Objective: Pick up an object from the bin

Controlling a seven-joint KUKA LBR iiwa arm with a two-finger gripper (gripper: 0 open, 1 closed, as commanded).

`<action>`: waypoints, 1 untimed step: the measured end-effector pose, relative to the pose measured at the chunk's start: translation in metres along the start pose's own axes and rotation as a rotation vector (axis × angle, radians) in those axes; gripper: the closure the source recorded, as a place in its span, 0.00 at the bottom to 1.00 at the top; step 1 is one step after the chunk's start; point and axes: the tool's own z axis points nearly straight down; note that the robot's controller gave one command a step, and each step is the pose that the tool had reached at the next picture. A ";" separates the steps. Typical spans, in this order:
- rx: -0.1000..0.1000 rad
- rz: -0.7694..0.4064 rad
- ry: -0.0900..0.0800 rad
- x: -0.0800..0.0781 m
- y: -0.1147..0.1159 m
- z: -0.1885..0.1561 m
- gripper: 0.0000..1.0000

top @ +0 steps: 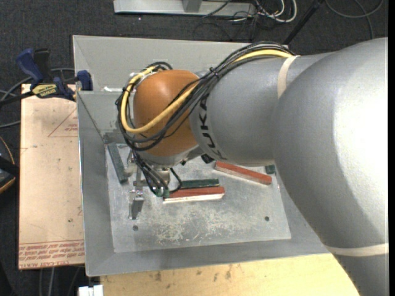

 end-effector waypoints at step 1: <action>-0.002 0.004 -0.007 -0.002 -0.001 -0.004 0.00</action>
Offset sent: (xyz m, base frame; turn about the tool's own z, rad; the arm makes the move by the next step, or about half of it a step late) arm 0.0346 -0.1017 -0.0650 -0.1458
